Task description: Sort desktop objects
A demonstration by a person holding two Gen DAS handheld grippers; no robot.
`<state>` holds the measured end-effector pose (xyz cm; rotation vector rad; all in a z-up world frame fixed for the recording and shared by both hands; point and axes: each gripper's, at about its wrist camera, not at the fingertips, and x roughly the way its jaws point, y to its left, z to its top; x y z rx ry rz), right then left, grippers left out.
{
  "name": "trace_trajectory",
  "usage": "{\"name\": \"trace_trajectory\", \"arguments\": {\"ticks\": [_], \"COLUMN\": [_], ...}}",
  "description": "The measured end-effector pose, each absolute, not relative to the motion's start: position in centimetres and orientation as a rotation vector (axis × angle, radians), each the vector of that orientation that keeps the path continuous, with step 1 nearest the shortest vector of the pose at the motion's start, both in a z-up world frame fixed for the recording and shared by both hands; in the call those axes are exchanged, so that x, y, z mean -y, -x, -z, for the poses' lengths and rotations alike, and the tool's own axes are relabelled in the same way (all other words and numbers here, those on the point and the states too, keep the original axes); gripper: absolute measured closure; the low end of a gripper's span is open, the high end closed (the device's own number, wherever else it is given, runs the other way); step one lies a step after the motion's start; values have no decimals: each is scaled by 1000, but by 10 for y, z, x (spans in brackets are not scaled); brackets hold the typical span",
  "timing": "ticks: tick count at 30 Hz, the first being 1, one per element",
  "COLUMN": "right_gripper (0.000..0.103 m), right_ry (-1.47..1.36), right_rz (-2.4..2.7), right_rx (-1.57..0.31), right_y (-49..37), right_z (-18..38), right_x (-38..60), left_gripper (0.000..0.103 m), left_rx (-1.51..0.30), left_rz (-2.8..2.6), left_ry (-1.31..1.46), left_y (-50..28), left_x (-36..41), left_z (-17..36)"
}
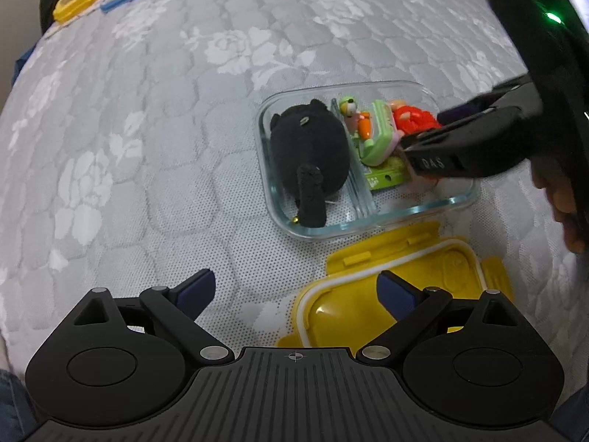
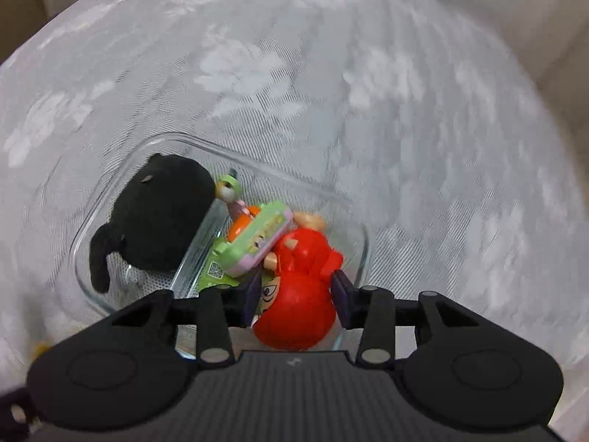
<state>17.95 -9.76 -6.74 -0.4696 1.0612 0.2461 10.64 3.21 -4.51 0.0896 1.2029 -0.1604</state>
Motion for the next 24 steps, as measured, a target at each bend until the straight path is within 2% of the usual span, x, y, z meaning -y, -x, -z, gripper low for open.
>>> {"name": "trace_trajectory", "arguments": {"ticks": [2,3,8,12,15,18,24], "right_gripper": [77,95,94,85,81,80,71], "right_ry": [573,618,553,309,67,-59,-25], "right_rz": [-257,-259,-294,-268,-248,-258,-257], "right_rx": [-998,-979,-1059,-1059,-1047,-1094,-1155], "right_y": [-168,-165,-169,-187,-206,-220,-238], "right_z": [64,65,70,43,26,30,62], "right_x": [89,85,88,114,141,155,132], "left_gripper": [5,5,5,5,5,5,5], "left_rx": [-1204,-1204,-1210,-1214,-1232,-1251,-1268], "left_rz": [155,151,142,143,145,150,138], "left_ry": [-93,-94,-95,-81,-60,-51,-26], "left_y": [-106,-107,-108,-109,-109,-107,-104], "left_x": [-32,-33,-34,-35,-37,-39,-50], "left_z": [46,47,49,49,52,56,58]}}
